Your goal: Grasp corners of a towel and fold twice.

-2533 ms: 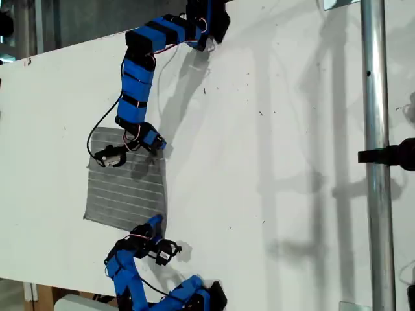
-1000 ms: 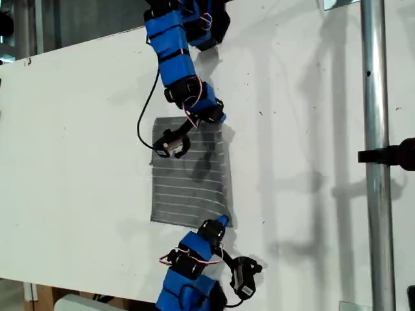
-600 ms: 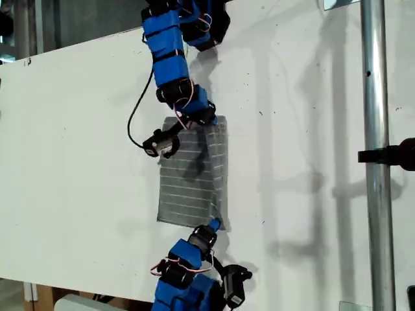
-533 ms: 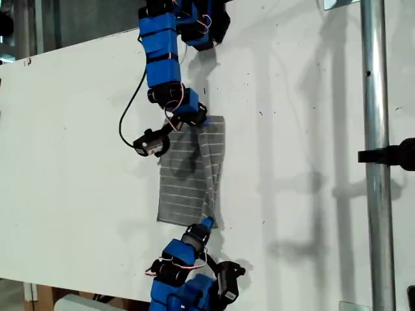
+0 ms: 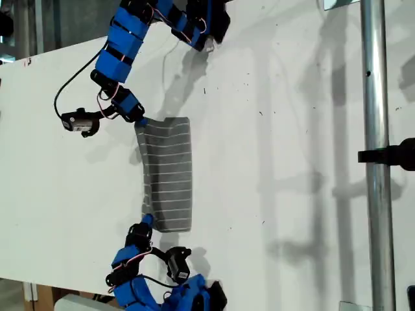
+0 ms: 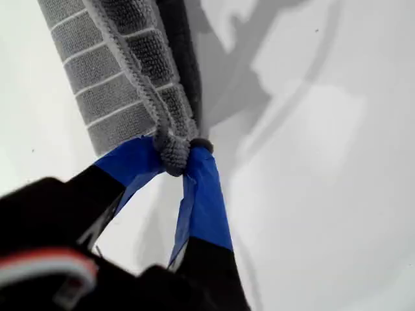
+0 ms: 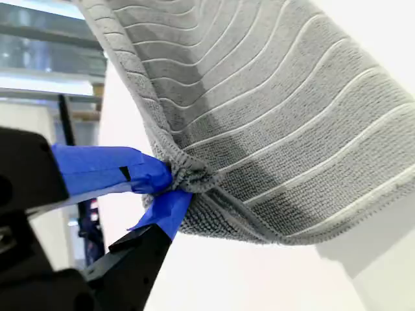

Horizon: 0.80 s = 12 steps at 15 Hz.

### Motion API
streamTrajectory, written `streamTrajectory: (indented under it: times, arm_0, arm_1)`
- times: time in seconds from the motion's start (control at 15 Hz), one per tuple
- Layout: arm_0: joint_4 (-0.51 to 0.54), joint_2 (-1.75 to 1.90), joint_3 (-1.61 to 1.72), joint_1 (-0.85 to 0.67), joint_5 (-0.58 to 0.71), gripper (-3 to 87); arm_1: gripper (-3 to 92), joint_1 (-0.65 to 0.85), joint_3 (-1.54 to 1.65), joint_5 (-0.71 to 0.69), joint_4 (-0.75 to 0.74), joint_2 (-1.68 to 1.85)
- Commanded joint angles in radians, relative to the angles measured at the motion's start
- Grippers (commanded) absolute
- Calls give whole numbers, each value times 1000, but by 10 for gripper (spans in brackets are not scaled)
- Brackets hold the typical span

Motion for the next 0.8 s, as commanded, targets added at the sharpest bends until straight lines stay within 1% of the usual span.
streamTrajectory:
  times: [0.0,0.07,0.2,0.33,0.47,0.6,0.67,0.73]
  arm_0:
    - [-26,-29,-121,-81,101,-26]
    - [-31,-46,-150,-86,117,-26]
    - [-28,-58,-140,-71,89,-26]
    - [-43,-49,-66,-23,14,-25]
    - [-77,-32,25,58,-98,-4]
    - [-141,15,135,181,-215,14]
    - [-193,48,212,236,-276,23]
    - [-276,87,314,270,-324,32]
  arm_1:
    - [-3,57,-118,-46,5,23]
    - [-3,52,-143,-52,17,32]
    - [-3,12,-127,-48,35,41]
    - [-3,-61,-66,-14,29,38]
    - [-3,-135,-5,34,21,12]
    - [-3,-202,63,86,2,-23]
    - [-3,-227,92,112,-15,-57]
    - [-3,-232,121,124,-44,-95]
